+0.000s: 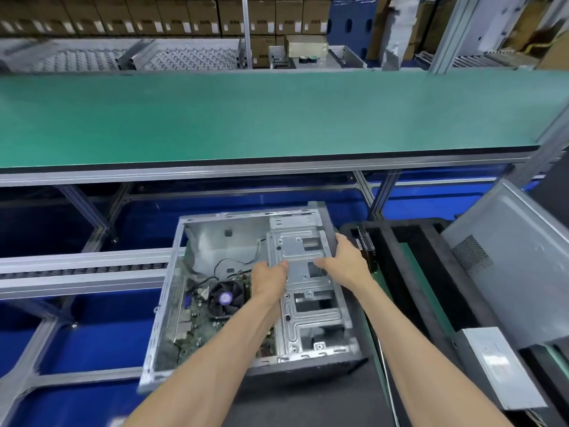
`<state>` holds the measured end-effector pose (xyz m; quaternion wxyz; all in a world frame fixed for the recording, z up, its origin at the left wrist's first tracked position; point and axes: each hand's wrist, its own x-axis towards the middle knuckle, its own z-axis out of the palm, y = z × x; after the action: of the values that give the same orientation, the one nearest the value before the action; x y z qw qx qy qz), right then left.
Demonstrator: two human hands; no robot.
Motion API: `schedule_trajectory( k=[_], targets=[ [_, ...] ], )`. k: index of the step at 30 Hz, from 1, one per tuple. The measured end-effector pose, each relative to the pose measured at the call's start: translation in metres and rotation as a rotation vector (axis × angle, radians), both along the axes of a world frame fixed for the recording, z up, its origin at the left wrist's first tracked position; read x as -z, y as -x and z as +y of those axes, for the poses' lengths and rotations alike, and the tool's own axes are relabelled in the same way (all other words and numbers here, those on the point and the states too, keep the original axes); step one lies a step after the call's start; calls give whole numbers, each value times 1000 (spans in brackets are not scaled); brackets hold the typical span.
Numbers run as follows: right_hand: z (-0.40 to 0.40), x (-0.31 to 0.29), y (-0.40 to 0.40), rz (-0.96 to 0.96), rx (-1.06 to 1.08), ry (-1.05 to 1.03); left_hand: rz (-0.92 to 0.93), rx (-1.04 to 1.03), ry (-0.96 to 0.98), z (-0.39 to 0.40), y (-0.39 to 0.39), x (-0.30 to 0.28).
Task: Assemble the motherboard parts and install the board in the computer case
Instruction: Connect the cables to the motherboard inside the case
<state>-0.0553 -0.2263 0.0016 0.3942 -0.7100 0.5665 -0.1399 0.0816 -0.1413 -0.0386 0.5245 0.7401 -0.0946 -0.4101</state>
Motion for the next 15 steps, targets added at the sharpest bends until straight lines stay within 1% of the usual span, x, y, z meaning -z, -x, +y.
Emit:
schedule_trajectory(
  k=[2,4,7,9,12,15],
  targets=[
    [-4,-3,-10,36,-78,64,34,-144,-41,-5,6,-3],
    [-9,-6,-19,120,-177,141,112,-292,-34,-10,11,-7],
    [-15,-10,-28,268,-279,299,298,-528,89,-19,14,-21],
    [-16,-10,-35,339,-326,401,387,-651,147,-24,11,-30],
    [-11,-5,-42,396,-378,469,451,-761,150,-29,1,-39],
    [0,3,-44,339,-465,459,510,-760,150,-28,-14,-41]
  ],
)
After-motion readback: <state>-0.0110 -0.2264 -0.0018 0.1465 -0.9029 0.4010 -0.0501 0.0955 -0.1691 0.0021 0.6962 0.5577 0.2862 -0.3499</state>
